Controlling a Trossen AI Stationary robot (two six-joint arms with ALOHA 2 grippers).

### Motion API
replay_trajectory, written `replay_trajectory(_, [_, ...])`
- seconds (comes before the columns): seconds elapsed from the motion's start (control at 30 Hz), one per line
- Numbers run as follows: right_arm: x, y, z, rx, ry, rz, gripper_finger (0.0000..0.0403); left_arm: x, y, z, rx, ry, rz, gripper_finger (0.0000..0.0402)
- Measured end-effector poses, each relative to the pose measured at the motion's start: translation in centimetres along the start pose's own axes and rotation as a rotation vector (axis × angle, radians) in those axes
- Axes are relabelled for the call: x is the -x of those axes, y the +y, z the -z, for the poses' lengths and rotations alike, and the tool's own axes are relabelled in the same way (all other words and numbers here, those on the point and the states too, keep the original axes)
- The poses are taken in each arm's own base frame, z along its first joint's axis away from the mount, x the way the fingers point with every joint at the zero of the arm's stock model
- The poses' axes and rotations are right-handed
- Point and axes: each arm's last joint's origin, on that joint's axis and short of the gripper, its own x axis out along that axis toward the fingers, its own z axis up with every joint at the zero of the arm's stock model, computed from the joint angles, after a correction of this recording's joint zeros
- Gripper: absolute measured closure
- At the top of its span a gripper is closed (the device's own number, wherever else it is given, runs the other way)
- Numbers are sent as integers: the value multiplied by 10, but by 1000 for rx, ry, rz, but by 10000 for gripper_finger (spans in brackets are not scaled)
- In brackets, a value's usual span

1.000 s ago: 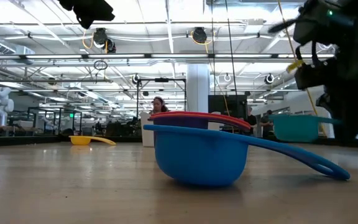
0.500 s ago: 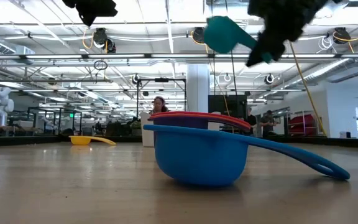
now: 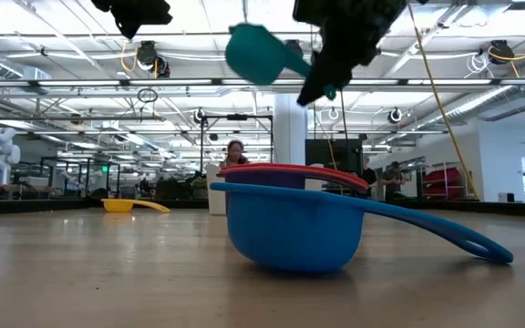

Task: Nest measuring cups in basket
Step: Stack the light blue measuring cup on top of the red measuring cup

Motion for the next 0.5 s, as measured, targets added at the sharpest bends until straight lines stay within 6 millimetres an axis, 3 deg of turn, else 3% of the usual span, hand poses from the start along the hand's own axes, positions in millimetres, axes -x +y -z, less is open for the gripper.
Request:
replay_trajectory(0.23, [-25,1,12,-53,127,-25,274,0,0,2,3,23,-1,282])
replay_trajectory(0.5, [-32,6,16,-76,160,-26,273,0,0,2,6,23,0,282])
